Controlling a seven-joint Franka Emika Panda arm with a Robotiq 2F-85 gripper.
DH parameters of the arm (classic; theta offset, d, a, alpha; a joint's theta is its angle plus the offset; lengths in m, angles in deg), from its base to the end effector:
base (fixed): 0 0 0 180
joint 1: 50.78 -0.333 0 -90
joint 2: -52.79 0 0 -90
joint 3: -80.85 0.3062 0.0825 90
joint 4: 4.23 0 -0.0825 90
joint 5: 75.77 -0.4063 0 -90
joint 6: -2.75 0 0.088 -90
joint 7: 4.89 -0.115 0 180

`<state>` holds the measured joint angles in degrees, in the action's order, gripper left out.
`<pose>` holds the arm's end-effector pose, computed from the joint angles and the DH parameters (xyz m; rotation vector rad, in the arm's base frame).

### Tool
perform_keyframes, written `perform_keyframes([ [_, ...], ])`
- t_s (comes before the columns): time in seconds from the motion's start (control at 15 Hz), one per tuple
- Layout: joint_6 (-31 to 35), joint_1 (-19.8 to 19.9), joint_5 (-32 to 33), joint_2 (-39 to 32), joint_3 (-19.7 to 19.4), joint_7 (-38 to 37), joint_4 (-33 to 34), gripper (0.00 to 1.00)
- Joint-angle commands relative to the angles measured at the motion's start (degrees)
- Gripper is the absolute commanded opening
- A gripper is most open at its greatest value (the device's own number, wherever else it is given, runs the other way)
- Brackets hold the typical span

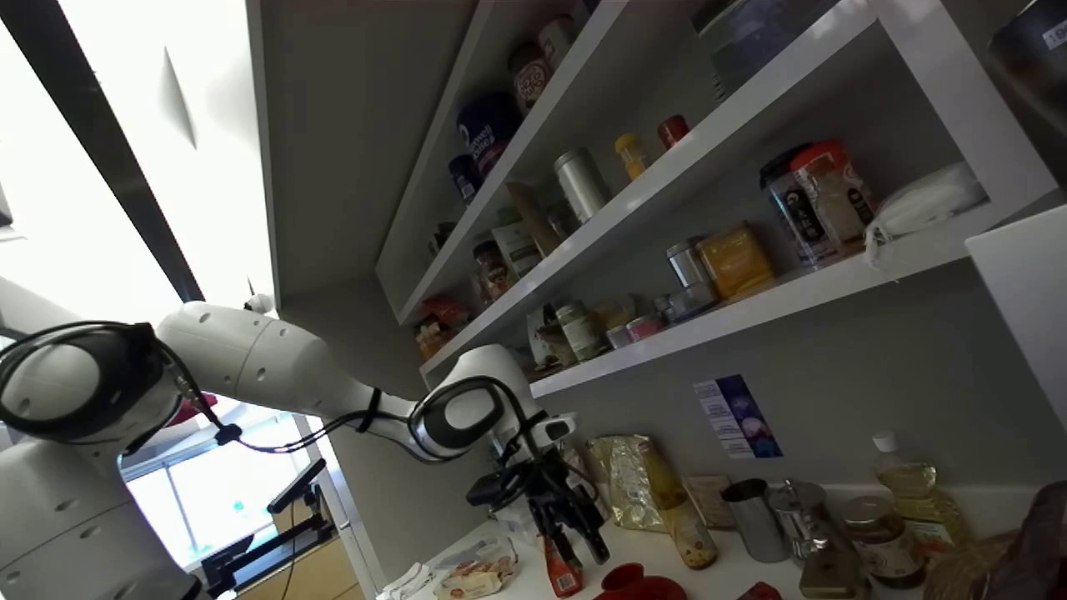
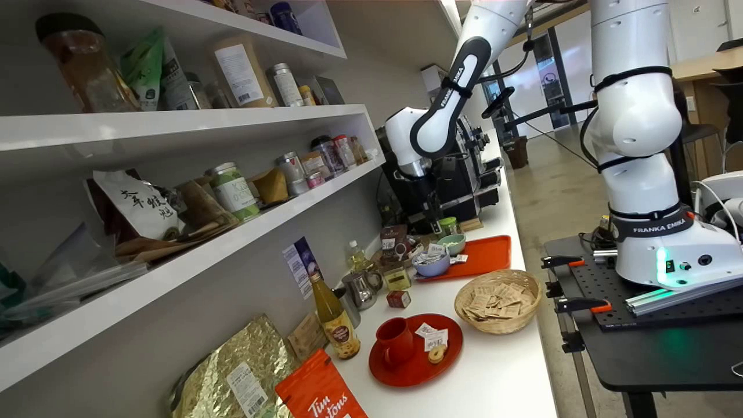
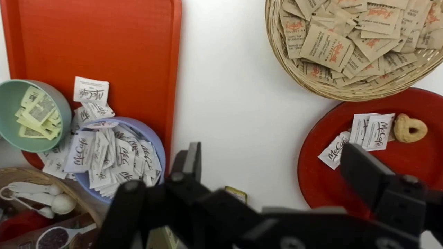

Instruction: Move the orange packet of coffee to the right side of the bottom shelf

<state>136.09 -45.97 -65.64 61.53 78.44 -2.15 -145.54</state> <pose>0.4755 -0.0640 0.3204 3.0172 0.0647 0.0045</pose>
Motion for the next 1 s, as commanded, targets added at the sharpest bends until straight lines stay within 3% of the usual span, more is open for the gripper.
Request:
perform_keyframes([
  [0.0,4.6,-2.5,0.2,-8.9,1.5,1.5,5.0,1.00],
  [0.27,8.1,-5.7,-1.9,-15.9,4.4,5.1,10.4,1.00],
  [0.47,9.4,-7.0,-6.2,-20.1,7.1,11.8,14.6,1.00],
  [0.93,12.9,-4.7,-20.9,-27.7,15.9,33.1,21.3,1.00],
])
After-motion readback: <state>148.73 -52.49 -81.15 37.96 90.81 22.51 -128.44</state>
